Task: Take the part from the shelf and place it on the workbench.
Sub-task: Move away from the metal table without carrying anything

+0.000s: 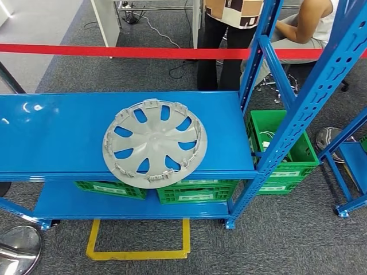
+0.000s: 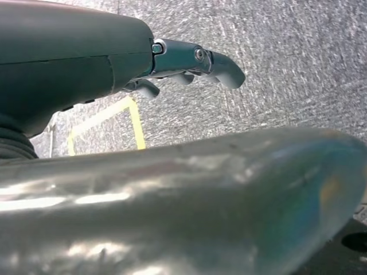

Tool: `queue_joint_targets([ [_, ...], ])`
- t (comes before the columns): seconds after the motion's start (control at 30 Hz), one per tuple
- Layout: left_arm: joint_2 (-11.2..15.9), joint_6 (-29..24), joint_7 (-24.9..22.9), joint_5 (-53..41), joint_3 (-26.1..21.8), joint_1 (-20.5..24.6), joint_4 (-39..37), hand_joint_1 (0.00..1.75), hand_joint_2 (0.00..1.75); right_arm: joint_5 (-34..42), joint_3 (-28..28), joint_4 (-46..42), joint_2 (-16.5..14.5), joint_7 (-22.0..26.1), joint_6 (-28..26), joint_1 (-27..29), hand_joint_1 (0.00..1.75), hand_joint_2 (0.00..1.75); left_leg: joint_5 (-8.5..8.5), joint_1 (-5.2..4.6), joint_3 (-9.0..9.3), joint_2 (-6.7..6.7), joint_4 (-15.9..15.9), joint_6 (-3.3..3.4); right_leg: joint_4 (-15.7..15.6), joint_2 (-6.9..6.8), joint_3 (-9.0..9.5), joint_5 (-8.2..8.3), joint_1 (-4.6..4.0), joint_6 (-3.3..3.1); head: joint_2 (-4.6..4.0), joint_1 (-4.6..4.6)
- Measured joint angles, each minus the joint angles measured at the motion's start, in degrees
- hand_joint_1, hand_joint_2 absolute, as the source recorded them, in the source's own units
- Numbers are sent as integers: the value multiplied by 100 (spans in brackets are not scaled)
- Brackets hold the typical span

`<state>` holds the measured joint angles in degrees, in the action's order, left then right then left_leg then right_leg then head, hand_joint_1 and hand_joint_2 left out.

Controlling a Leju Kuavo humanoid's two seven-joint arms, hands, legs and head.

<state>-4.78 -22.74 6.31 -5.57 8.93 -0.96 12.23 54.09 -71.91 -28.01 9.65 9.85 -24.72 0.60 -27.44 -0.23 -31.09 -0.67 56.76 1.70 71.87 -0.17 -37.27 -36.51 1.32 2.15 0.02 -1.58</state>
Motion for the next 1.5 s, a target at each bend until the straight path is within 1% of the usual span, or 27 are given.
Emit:
queue_joint_targets([
  [0.03,-4,-15,-4,0,-1,-3,-2,0,0,7,10,5,2,-8,-1,8,0,0,-29,1,44,-12,1,-14,-320,0,95,268,0,-4,0,1],
  [0.07,-8,-32,-8,1,-1,-4,-4,0,0,11,21,10,3,-11,-1,15,0,0,-61,-2,84,-21,4,-36,-685,7,234,491,0,-12,0,1],
  [0.1,-10,-48,-9,1,-3,0,-8,0,44,12,31,13,5,-11,-2,17,0,0,-95,-12,108,-30,20,-63,-999,17,373,647,0,-28,0,3],
  [0.13,-11,-62,-9,1,-4,7,-12,0,87,13,38,15,5,-11,-2,17,0,0,-117,-22,119,-36,33,-91,-1198,26,464,726,-3,-50,1,-1],
  [0.2,-13,-86,-8,2,-10,21,-18,0,175,14,50,16,4,-9,-2,21,0,0,-132,-32,114,-47,52,-136,-1279,36,514,728,-20,-103,1,-6],
  [0.27,-9,-111,-6,2,-21,25,-19,0,175,23,68,16,-2,-10,-2,30,0,0,-179,-19,107,-39,88,-176,-1286,27,518,734,-11,-155,1,-13],
  [0.3,-8,-124,-4,1,-28,26,-19,0,175,36,80,17,-5,-15,-3,31,0,0,-270,-11,56,-29,213,-206,-1295,19,527,734,0,-183,1,-27],
  [0.33,-6,-137,-1,1,-34,29,-19,0,175,52,94,18,-8,-23,-4,30,0,44,-415,1,-55,-19,457,-239,-1303,7,534,733,11,-207,1,-38],
  [0.4,-9,-153,7,0,-39,31,-19,0,175,87,122,20,-8,-46,-5,30,0,131,-754,31,-425,-7,1207,-294,-1303,-18,539,718,8,-238,0,-58],
  [0.43,-11,-157,9,0,-40,29,-19,0,175,102,131,21,-8,-57,-4,31,0,175,-850,45,-595,-5,1528,-308,-1303,-28,542,712,6,-244,0,-56],
  [0.47,-13,-161,7,0,-41,21,-20,0,175,111,139,21,-8,-65,-1,31,0,175,-838,53,-689,-4,1681,-313,-1303,-36,548,706,5,-247,0,-58],
  [0.5,-14,-161,2,1,-45,6,-25,0,175,104,167,19,-16,-72,9,30,0,175,-717,58,-686,-4,1630,-307,-1303,-41,559,699,4,-247,0,-58],
  [0.53,-11,-153,-5,2,-54,-17,-34,0,175,73,229,15,-28,-80,30,27,0,175,-508,58,-584,-2,1374,-290,-1303,-42,576,692,4,-244,0,-59],
  [0.57,-5,-137,-18,4,-68,-47,-46,0,175,18,330,5,-47,-89,59,22,0,175,-272,54,-420,5,992,-261,-1305,-41,594,683,5,-237,0,-60],
  [0.6,3,-111,-29,12,-85,-77,-59,0,175,-62,463,-6,-69,-99,98,13,0,175,-115,39,-258,19,634,-227,-1308,-39,611,674,-2,-224,0,-58],
  [0.63,10,-71,-41,25,-106,-101,-67,0,175,-163,608,-17,-86,-112,145,2,0,175,-30,22,-130,33,343,-193,-1309,-38,615,667,-8,-203,0,-60],
  [0.67,16,-26,-51,42,-124,-118,-71,0,131,-270,746,-26,-102,-129,194,-9,0,131,-13,5,-64,44,180,-167,-1313,-46,612,664,-12,-178,1,-55],
  [0.73,29,84,-74,71,-158,-142,-72,0,44,-513,1014,-32,-128,-174,306,-18,0,44,-34,-9,-41,38,86,-149,-1335,-79,610,665,-19,-125,1,-54],
  [0.77,37,140,-88,79,-171,-163,-71,0,0,-637,1154,-31,-138,-193,361,-13,0,0,-19,-5,-32,32,61,-170,-1363,-90,611,675,-23,-160,2,-46],
  [0.83,50,255,-122,98,-191,-221,-69,0,0,-895,1451,-30,-162,-236,477,10,0,0,3,2,0,28,5,-203,-1412,-89,626,679,-32,-239,1,-39],
  [0.87,55,318,-137,109,-204,-245,-67,0,0,-1035,1618,-30,-174,-261,538,32,0,0,-1,-1,8,30,-3,-206,-1438,-84,630,688,-30,-274,2,-33],
  [0.97,67,496,-180,144,-257,-285,-43,0,0,-1435,2111,-28,-205,-331,713,109,0,0,-13,-12,20,31,-4,-165,-1486,-85,663,701,-22,-231,0,-30],
  [1.07,87,663,-220,186,-309,-312,6,0,0,-1821,2603,-20,-239,-395,885,184,0,0,-18,-19,20,34,-1,-142,-1518,-79,693,725,-15,-176,1,-31],
  [1.13,109,773,-245,207,-334,-334,46,0,0,-2069,2902,-10,-274,-434,997,236,0,0,-18,-24,20,35,1,-134,-1527,-78,723,735,-9,-141,1,-33],
  [1.27,163,1001,-303,263,-404,-391,158,0,0,-2582,3529,29,-358,-522,1222,330,0,0,-19,-28,20,37,2,-128,-1530,-78,736,734,-5,-97,0,-34],
  [1.37,205,1172,-340,298,-454,-431,255,0,0,-2966,4012,66,-419,-586,1392,395,0,0,-23,-26,25,37,2,-123,-1530,-79,734,726,-6,-79,0,-36],
  [1.5,250,1393,-397,345,-511,-486,380,0,0,-3459,4621,118,-493,-665,1611,487,0,0,-23,-16,36,37,0,-124,-1529,-79,720,719,-17,-75,0,-36],
])
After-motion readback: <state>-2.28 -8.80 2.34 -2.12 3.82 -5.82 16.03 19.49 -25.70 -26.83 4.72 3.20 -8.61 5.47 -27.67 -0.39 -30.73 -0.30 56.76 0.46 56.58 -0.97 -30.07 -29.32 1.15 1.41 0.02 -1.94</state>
